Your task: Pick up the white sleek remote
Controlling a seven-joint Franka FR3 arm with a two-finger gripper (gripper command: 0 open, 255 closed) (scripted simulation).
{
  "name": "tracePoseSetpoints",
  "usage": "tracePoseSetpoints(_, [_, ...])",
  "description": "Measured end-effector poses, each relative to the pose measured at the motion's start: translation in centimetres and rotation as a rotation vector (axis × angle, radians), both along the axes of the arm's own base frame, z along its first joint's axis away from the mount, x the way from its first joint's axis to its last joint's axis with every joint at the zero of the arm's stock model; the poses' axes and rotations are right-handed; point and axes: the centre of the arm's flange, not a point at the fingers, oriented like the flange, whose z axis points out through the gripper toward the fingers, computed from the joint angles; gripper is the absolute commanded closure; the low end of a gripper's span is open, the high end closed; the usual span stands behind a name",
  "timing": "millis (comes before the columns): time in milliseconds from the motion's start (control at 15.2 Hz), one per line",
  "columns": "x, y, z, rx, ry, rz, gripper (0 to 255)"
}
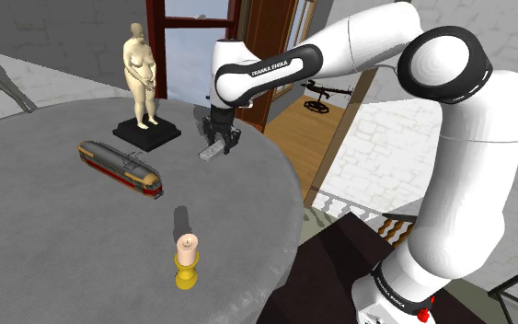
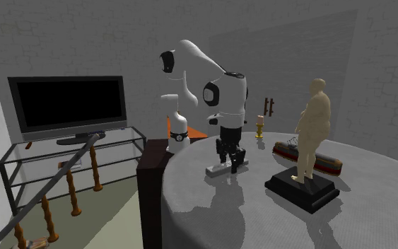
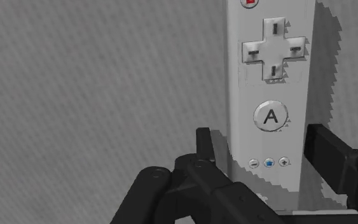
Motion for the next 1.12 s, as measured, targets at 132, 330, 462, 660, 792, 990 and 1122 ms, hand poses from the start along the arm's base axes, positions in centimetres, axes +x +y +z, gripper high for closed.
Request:
tracePoseSetpoints(132, [0.0, 0.0, 0.0, 0.000, -0.002, 0.000, 255])
tracePoseSetpoints(330, [0.0, 0.0, 0.0, 0.000, -0.002, 0.000, 255])
tracePoseSetpoints(462, [0.0, 0.0, 0.1, 0.000, -0.002, 0.000, 255])
tracePoseSetpoints(660, [0.0, 0.0, 0.3, 0.000, -0.001, 0.000, 255])
tracePoseSetpoints(792, [-0.1, 0.0, 1.0, 0.000, -0.001, 0.000, 255])
tracePoseSetpoints(990, [0.1, 0.1, 2.5, 0.000, -0.001, 0.000, 255])
tracePoseSetpoints(1122, [0.0, 0.1, 3.7, 0.000, -0.001, 0.000, 255])
